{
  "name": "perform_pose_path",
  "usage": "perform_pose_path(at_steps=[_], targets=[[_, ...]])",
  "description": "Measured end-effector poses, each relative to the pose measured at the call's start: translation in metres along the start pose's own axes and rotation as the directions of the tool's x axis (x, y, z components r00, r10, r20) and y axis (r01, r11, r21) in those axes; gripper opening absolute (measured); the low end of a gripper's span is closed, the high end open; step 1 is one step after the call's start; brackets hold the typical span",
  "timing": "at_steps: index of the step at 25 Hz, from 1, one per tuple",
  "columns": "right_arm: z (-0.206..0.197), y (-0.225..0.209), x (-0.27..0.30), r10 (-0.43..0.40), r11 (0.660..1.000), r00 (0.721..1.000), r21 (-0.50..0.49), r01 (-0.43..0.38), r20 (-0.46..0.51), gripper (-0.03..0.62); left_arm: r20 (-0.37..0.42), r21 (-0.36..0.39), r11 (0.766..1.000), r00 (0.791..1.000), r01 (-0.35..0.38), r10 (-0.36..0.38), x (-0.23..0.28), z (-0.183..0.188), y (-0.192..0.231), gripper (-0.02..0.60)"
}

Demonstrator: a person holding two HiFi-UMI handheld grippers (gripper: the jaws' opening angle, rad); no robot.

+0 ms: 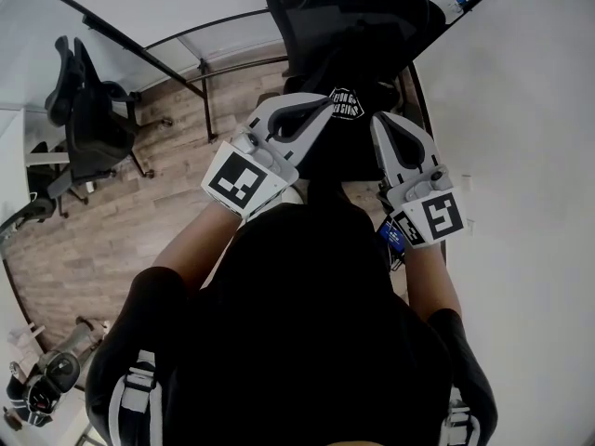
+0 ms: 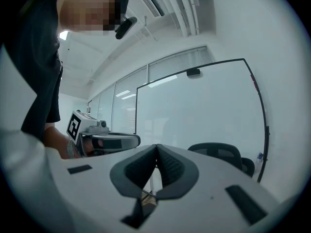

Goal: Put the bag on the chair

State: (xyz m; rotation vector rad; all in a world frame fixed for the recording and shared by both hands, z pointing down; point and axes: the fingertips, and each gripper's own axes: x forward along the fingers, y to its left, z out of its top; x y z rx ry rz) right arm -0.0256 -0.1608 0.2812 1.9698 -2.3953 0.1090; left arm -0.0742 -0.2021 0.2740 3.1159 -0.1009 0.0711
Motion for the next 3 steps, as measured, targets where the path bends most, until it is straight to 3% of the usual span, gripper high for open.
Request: perform_pose_path(at_steps=[3], targets=[[-0.0013, 0.0038, 0.0111, 0.003, 1.0, 1.0, -0.002, -0.003, -0.005, 0.002, 0.003, -0.003, 1.0, 1.0, -0.003, 0.003, -0.0057, -0.0014, 0.0101, 0.006]])
